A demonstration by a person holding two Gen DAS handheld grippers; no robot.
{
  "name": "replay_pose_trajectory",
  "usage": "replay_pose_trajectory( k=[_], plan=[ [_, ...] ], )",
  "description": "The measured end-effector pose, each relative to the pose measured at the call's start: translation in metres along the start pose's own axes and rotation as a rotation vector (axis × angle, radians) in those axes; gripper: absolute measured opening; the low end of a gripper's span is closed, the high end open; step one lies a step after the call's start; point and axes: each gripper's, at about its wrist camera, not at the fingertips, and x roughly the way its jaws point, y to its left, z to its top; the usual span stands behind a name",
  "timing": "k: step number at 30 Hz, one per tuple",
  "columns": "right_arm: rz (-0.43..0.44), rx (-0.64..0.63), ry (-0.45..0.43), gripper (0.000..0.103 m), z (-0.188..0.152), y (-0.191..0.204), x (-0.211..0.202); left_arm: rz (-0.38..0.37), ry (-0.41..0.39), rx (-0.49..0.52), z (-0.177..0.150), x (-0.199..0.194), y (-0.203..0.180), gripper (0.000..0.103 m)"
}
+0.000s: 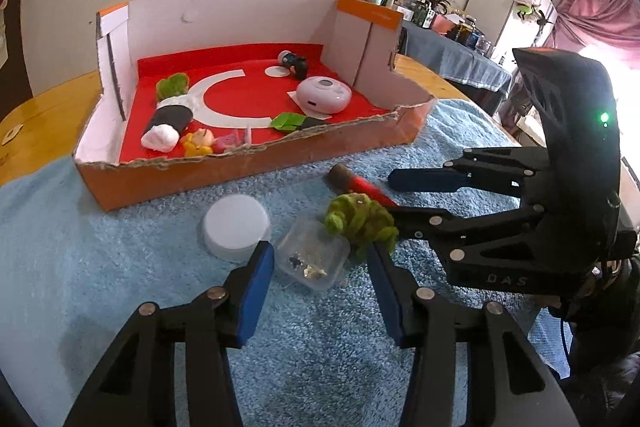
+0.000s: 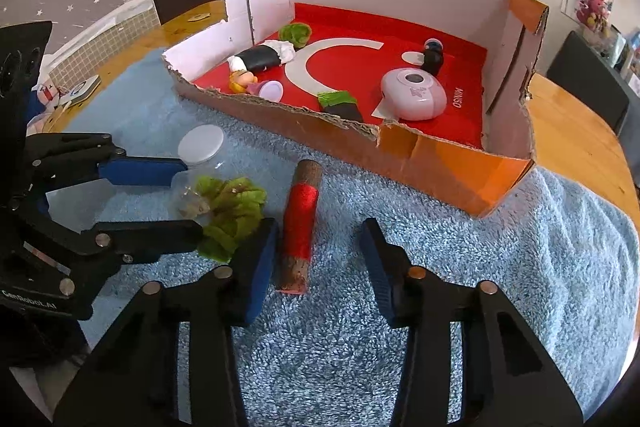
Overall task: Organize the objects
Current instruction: 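Grasp the clear plastic container with the left gripper while the right grasps the red spool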
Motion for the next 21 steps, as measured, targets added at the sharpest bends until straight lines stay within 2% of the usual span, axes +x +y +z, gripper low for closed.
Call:
replay_pose_trajectory(
  k=[4, 5, 9, 13, 14, 15, 21],
  plan=[
    [0.002, -0.024, 0.001, 0.03, 0.001, 0.002, 0.0, 0.0, 0.002, 0.016, 0.001, 0.002, -0.003, 0.051],
    [0.015, -0.024, 0.002, 0.025, 0.001, 0.002, 0.0, -0.001, 0.002, 0.021, 0.001, 0.002, -0.003, 0.051],
    [0.038, -0.018, -0.003, 0.015, 0.001, 0.003, 0.0, 0.009, -0.003, 0.038, 0.001, 0.003, -0.006, 0.042],
    [0.041, 0.015, -0.012, 0.014, 0.0, 0.001, -0.002, 0.028, -0.025, 0.049, -0.001, -0.003, -0.008, 0.035],
    [0.041, 0.032, -0.019, 0.014, 0.0, 0.0, -0.003, 0.031, -0.033, 0.047, -0.001, -0.006, -0.008, 0.028],
    [0.043, 0.045, -0.024, 0.014, -0.001, -0.002, -0.004, 0.035, -0.036, 0.049, 0.0, -0.007, -0.008, 0.026],
    [0.043, 0.054, -0.043, 0.014, -0.001, 0.001, -0.012, 0.026, -0.032, 0.045, 0.0, -0.006, -0.004, 0.026]
  ],
)
